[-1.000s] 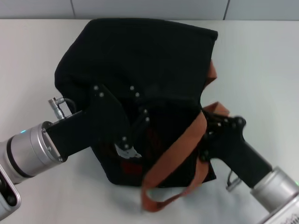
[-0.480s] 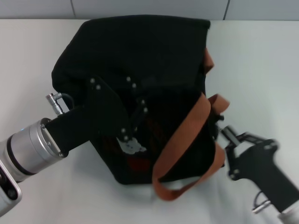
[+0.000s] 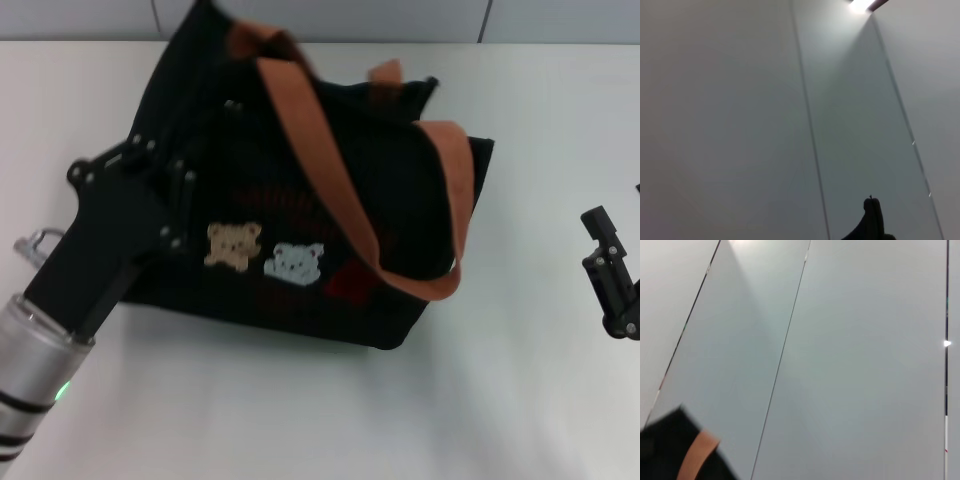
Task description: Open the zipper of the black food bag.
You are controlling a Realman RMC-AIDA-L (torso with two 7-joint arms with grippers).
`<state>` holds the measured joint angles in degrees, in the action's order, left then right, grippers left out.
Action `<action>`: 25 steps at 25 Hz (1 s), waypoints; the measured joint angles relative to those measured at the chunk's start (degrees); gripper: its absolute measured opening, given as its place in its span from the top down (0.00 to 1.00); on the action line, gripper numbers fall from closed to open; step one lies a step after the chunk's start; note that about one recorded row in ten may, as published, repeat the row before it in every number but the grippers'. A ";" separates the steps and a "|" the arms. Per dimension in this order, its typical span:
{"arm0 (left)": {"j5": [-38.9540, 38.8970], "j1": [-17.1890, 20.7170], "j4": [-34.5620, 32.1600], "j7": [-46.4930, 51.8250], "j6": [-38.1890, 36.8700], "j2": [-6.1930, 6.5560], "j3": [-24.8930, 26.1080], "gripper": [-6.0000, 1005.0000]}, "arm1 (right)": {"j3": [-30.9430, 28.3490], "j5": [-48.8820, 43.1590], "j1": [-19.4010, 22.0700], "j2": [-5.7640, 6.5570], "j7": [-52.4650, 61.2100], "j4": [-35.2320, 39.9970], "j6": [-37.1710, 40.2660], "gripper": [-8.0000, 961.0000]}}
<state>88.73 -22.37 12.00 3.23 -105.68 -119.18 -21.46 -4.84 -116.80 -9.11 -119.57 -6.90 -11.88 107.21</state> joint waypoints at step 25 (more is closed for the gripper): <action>0.00 9.18 -10.26 7.69 4.01 0.59 -8.10 0.69 | 0.53 -0.65 -3.25 0.14 11.39 3.24 0.49 0.34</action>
<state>88.72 -13.20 1.74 10.92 -101.67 -118.58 -29.56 -4.32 -117.45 -12.36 -119.43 4.49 -8.64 107.70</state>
